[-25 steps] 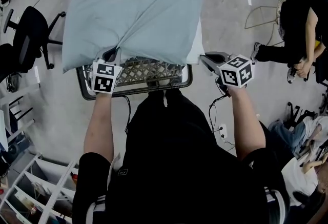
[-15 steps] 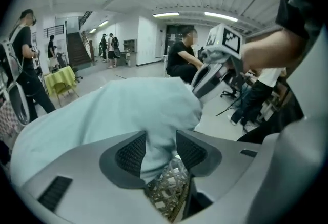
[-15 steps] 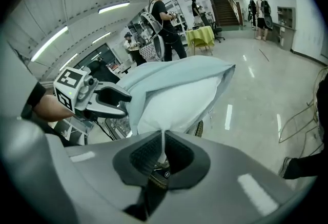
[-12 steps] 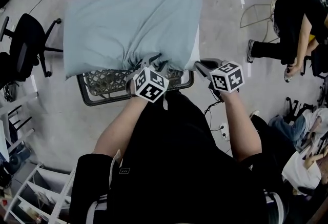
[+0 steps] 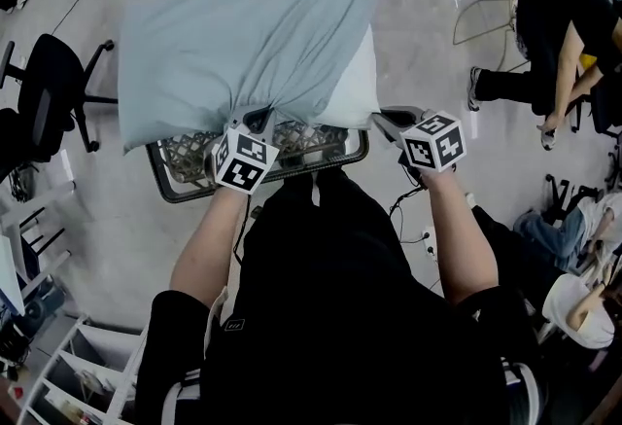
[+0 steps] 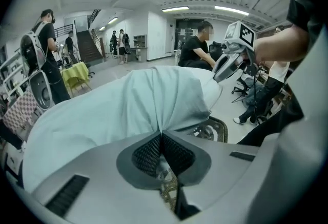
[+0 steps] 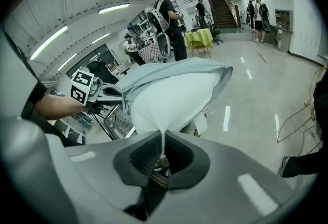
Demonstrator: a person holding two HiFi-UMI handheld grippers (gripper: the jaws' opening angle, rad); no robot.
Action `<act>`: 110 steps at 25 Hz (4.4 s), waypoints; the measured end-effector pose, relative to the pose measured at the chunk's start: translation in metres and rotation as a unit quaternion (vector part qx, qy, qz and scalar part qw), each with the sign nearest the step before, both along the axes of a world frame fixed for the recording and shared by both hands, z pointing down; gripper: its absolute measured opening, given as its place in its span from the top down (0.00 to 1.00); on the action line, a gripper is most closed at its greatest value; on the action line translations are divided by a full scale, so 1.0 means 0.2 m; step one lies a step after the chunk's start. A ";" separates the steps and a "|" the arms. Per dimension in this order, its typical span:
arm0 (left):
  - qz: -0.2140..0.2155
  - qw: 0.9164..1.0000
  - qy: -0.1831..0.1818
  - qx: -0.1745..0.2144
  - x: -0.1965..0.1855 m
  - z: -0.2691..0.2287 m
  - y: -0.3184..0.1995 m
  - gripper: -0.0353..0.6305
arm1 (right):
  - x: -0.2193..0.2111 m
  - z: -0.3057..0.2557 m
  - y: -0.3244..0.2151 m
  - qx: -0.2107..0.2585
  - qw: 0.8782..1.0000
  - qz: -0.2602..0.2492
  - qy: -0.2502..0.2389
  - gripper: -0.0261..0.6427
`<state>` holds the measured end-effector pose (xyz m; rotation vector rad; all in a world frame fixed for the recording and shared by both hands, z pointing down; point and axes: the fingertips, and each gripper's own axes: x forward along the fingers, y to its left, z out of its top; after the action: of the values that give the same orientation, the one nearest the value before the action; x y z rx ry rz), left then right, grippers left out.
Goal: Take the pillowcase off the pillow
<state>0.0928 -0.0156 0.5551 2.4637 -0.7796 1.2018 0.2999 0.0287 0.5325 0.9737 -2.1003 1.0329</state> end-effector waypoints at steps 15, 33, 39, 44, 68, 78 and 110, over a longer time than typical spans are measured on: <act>-0.111 0.992 0.014 0.052 -0.52 -0.26 -0.47 0.94 | 0.01 0.03 -0.01 -0.042 0.999 -0.002 0.006 0.91; 0.028 0.999 -0.025 0.018 0.34 -0.12 -1.05 0.81 | 0.46 0.22 -0.57 -0.037 0.998 0.048 -0.010 0.70; 0.048 0.997 -0.067 0.007 0.49 0.06 -1.42 0.79 | 0.31 0.37 -0.97 -0.045 0.995 0.009 -0.087 0.62; 0.064 0.992 -0.097 -0.039 0.54 0.22 -1.51 0.76 | 0.16 0.47 -1.07 -0.093 0.981 -0.089 -0.147 0.46; 0.093 0.953 -0.288 0.021 -0.08 0.04 -1.63 0.94 | 0.10 0.12 -0.98 -0.001 0.961 -0.204 -0.188 0.77; 0.041 0.948 -0.315 0.016 -0.50 -0.04 -1.59 0.94 | 0.35 0.08 -1.04 0.009 0.976 -0.102 -0.192 0.95; 0.094 0.962 -0.255 -0.022 -0.03 0.24 -1.62 0.94 | -0.33 0.49 -1.42 0.018 0.813 -0.524 0.253 0.45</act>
<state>0.0861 -0.3396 0.6024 2.2500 -0.6318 1.9449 0.2349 -0.2549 0.6298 -0.0294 -1.7486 0.1205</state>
